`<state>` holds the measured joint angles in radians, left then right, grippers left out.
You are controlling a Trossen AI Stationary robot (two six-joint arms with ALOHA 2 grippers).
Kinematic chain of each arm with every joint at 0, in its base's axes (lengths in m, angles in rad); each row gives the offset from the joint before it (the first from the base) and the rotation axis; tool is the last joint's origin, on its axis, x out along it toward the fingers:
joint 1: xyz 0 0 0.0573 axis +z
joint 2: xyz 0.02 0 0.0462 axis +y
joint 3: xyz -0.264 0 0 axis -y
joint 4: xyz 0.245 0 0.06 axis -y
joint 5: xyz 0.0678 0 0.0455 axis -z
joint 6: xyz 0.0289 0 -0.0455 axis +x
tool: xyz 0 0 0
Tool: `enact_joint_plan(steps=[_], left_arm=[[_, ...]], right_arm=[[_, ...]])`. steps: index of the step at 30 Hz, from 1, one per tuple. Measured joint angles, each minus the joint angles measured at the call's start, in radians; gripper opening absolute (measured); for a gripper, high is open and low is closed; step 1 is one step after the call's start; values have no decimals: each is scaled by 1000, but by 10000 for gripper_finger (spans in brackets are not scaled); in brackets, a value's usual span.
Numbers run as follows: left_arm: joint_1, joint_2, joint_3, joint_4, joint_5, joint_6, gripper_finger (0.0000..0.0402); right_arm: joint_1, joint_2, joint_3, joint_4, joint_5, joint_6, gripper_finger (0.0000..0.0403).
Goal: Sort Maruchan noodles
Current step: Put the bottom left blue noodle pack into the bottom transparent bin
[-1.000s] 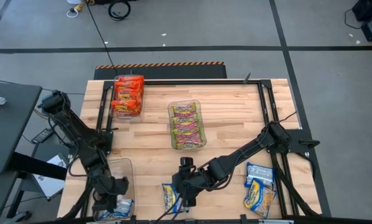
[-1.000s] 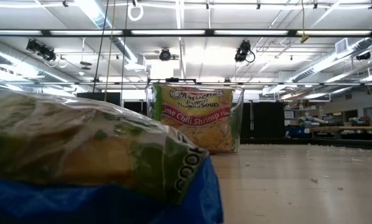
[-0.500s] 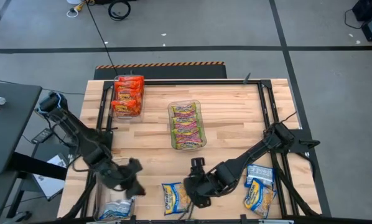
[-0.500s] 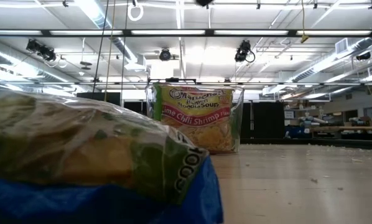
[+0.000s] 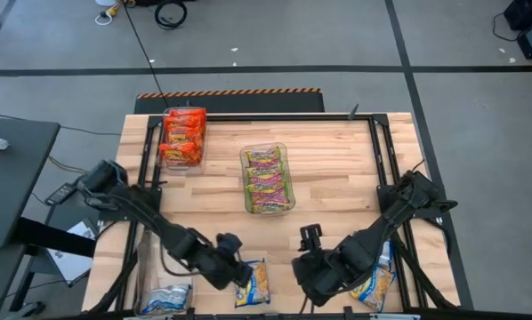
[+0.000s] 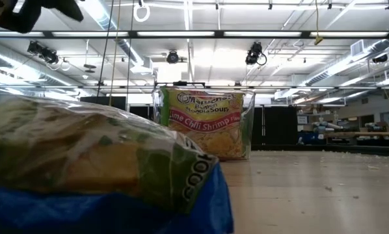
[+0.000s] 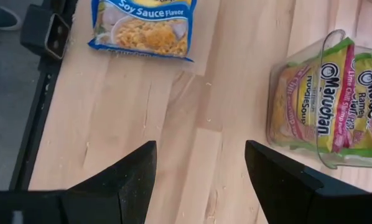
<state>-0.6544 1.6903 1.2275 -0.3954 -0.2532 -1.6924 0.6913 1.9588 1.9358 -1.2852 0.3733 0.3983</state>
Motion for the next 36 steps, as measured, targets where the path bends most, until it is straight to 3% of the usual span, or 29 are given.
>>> enact_joint_plan(steps=[8, 14, 22, 30, 36], left_arm=[[-28, 116, 58, -30, 99, -137, 163], [-69, 167, 55, -68, 126, -234, 166], [-54, 195, 53, -87, 121, -263, 236], [3, 191, -112, 234, 196, -301, 268], [7, 192, -141, 284, 206, -306, 266]], right_arm=[[54, -10, 0, -26, 5, 107, 250], [97, -10, 0, -16, 82, 174, 250], [114, -9, 0, -10, 99, 228, 250], [135, -9, 0, -7, 81, 298, 250], [170, -9, 0, -10, 78, 369, 259]])
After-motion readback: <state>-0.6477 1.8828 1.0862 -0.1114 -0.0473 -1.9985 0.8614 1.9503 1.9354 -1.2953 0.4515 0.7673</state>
